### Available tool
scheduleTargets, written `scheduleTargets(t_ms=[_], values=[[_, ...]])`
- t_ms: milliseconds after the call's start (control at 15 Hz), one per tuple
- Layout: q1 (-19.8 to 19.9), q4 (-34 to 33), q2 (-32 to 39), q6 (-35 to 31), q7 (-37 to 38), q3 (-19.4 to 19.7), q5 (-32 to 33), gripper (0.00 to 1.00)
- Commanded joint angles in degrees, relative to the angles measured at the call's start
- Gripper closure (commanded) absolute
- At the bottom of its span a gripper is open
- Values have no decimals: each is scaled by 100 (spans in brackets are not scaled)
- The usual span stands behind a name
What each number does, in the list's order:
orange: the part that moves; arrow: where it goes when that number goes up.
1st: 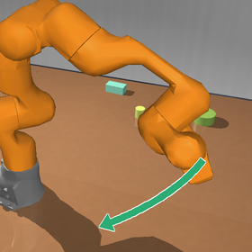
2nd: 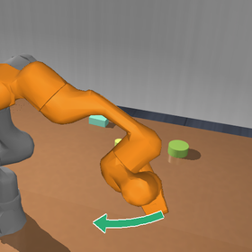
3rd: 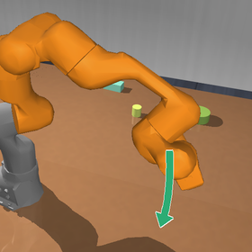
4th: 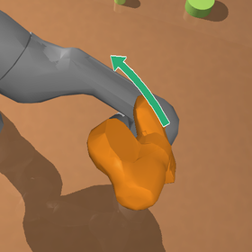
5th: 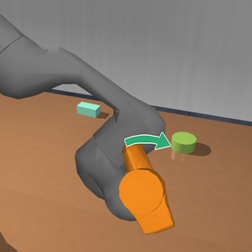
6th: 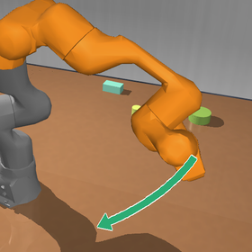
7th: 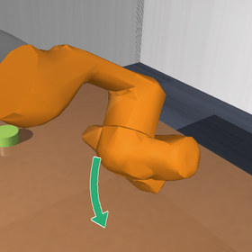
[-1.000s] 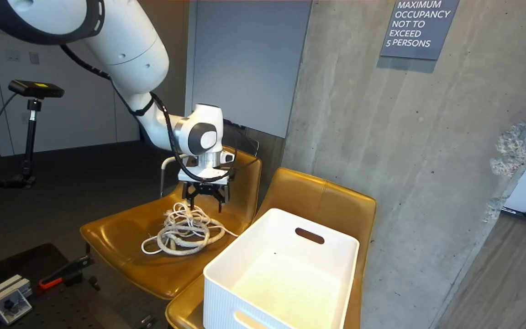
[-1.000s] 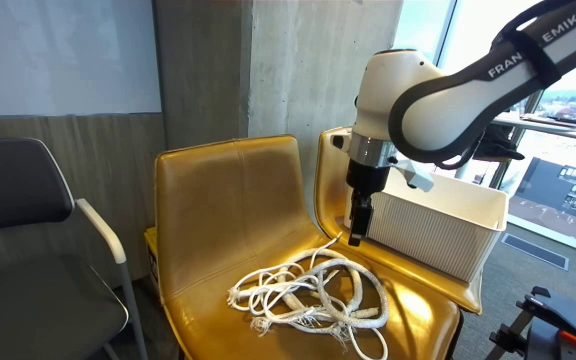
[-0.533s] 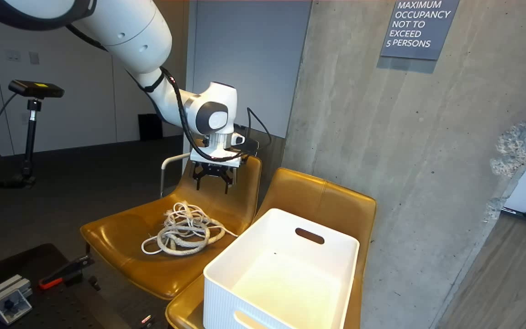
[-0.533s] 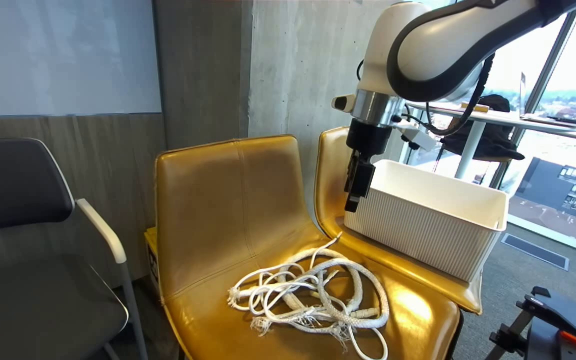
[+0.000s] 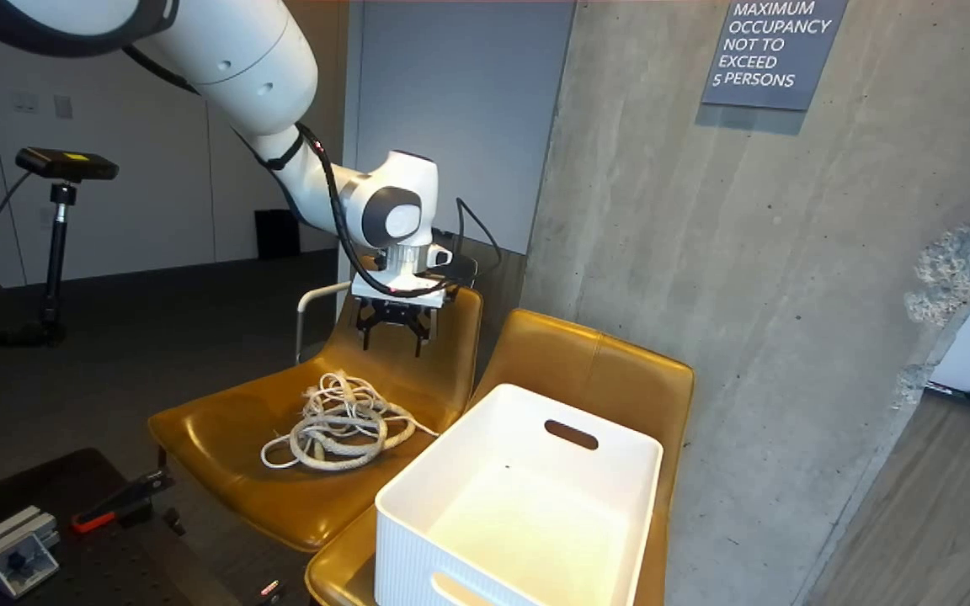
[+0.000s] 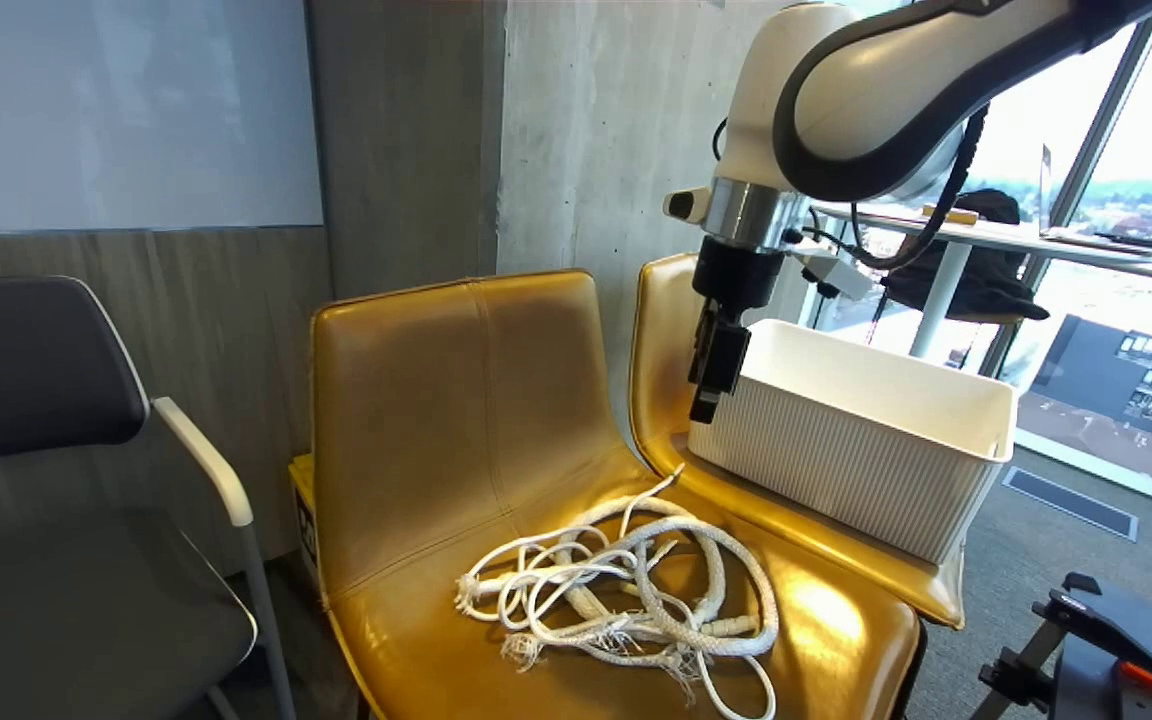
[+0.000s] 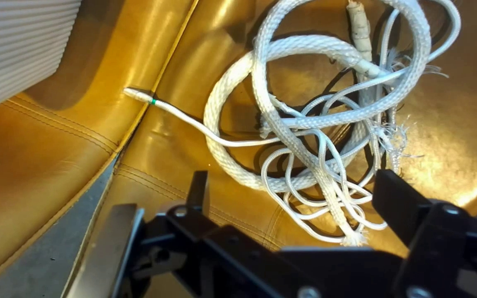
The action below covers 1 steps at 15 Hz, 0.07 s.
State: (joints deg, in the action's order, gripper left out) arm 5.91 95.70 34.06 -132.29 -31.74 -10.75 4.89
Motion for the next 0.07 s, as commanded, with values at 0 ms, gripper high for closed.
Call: scheduleTargets(t_ms=[0], values=[[-93,-10,-8,10,-45,105,-80,0]])
